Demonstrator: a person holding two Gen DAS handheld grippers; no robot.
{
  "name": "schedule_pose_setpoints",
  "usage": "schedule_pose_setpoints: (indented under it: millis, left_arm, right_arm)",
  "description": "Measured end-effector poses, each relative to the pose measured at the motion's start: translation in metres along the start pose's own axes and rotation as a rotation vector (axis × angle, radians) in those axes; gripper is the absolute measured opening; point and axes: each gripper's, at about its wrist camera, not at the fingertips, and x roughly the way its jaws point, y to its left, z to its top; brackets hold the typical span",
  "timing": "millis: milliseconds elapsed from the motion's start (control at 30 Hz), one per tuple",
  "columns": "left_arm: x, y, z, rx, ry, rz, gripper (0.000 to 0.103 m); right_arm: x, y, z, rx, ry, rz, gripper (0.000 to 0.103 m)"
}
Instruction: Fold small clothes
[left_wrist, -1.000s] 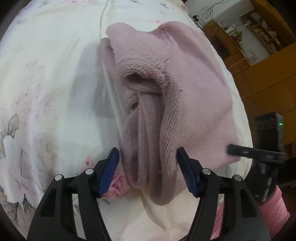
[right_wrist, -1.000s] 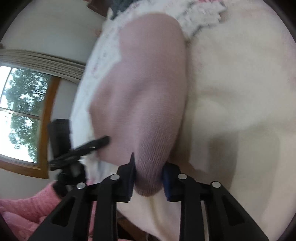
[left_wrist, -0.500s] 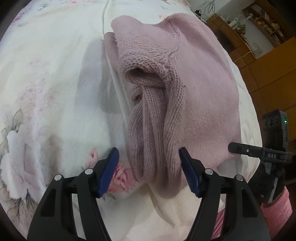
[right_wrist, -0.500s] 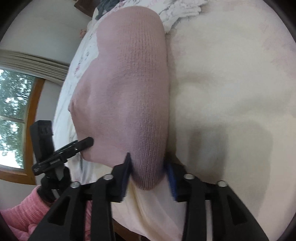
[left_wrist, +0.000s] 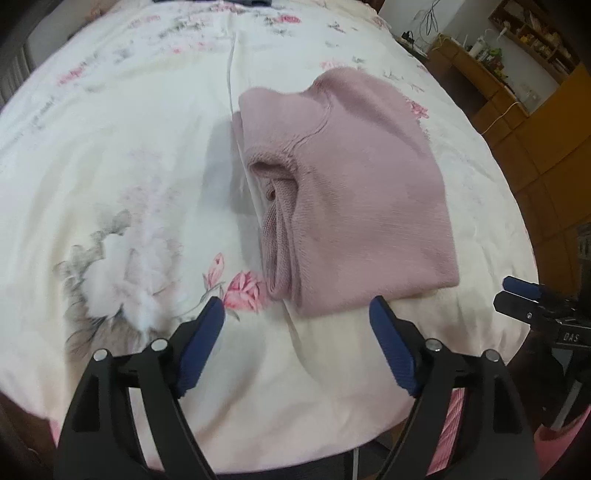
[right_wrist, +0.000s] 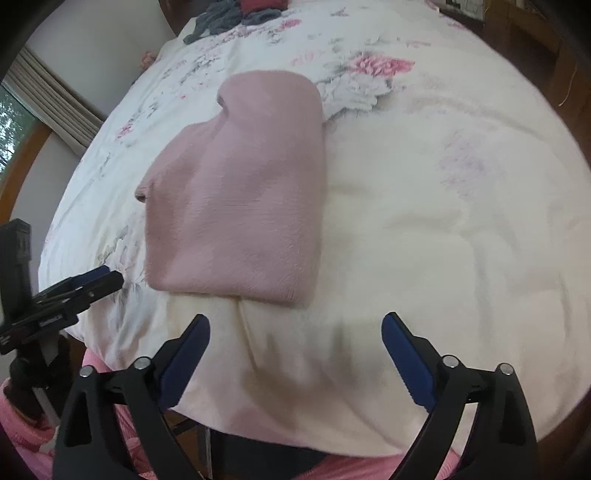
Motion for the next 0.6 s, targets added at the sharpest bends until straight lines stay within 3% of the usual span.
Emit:
schedule_pose_setpoints:
  millis: [167, 600]
  left_arm:
    - [-0.025, -0.012, -0.011, 0.017, -0.036, 0.042, 0.087]
    - [-0.078, -0.031, -0.028, 0.029, -0.105, 0.065, 0.09]
  right_arm:
    - [-0.028, 0.009, -0.009, -0.015, -0.042, -0.061, 0.099]
    - [-0.07, 0.043, -0.02, -0.064, -0.09, -0.228, 0.099]
